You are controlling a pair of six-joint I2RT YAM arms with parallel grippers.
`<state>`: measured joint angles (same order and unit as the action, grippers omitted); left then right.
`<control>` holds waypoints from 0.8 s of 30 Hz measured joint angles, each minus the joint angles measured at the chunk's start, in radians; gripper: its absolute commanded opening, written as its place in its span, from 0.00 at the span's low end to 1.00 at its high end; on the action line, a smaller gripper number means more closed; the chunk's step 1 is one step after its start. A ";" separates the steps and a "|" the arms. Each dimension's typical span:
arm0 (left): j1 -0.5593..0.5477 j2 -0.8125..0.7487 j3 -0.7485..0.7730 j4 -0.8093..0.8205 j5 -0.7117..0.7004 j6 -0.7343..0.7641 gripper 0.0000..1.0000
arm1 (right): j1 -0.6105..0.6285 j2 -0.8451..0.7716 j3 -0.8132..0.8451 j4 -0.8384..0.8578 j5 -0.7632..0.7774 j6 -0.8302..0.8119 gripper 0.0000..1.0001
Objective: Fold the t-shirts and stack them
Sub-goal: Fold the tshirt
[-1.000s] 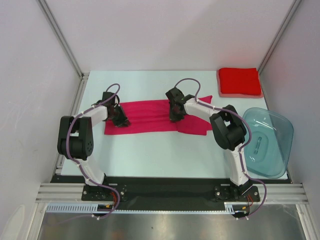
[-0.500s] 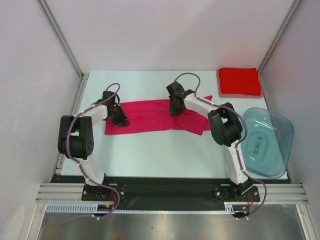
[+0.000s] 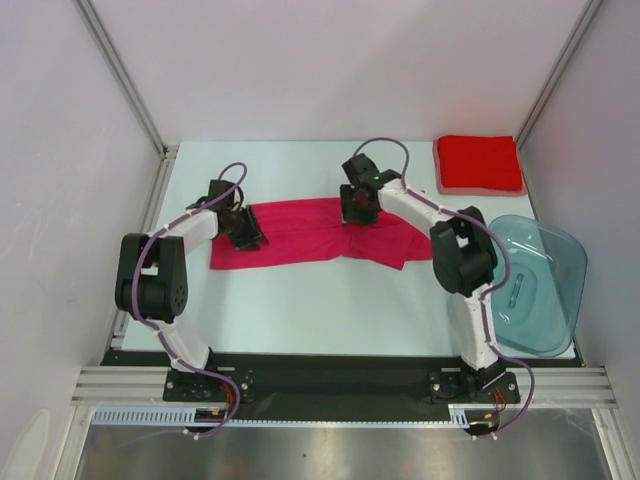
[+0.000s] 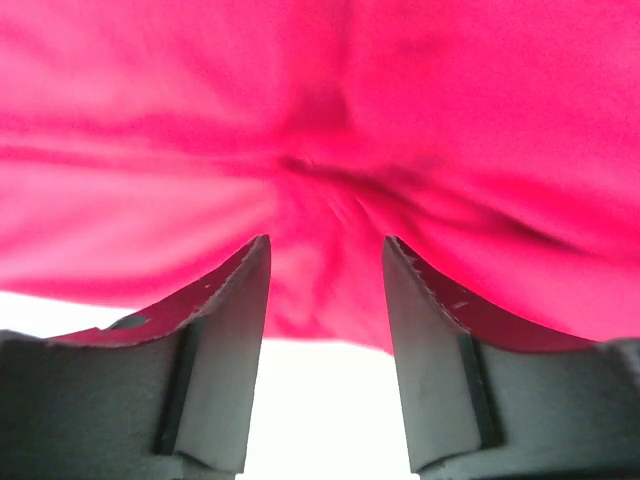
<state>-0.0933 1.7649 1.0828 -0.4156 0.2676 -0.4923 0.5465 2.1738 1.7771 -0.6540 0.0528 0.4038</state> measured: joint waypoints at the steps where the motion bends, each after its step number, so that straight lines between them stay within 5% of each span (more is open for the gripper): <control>1: -0.013 -0.010 0.000 0.007 0.006 0.004 0.41 | -0.011 -0.032 -0.021 -0.010 -0.008 -0.005 0.56; 10: -0.114 -0.014 0.023 0.063 0.121 0.004 0.41 | -0.284 -0.414 -0.382 0.045 -0.115 -0.043 0.63; 17: -0.185 0.042 0.086 0.107 0.193 -0.009 0.42 | -0.380 -0.414 -0.487 0.101 -0.201 -0.090 0.62; 24: -0.224 0.042 0.086 0.121 0.236 -0.027 0.41 | -0.386 -0.394 -0.487 0.161 -0.255 -0.101 0.50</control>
<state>-0.3168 1.8069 1.1690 -0.2951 0.5034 -0.5190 0.1608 1.7794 1.2903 -0.4927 -0.2024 0.3023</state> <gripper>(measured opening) 0.413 0.547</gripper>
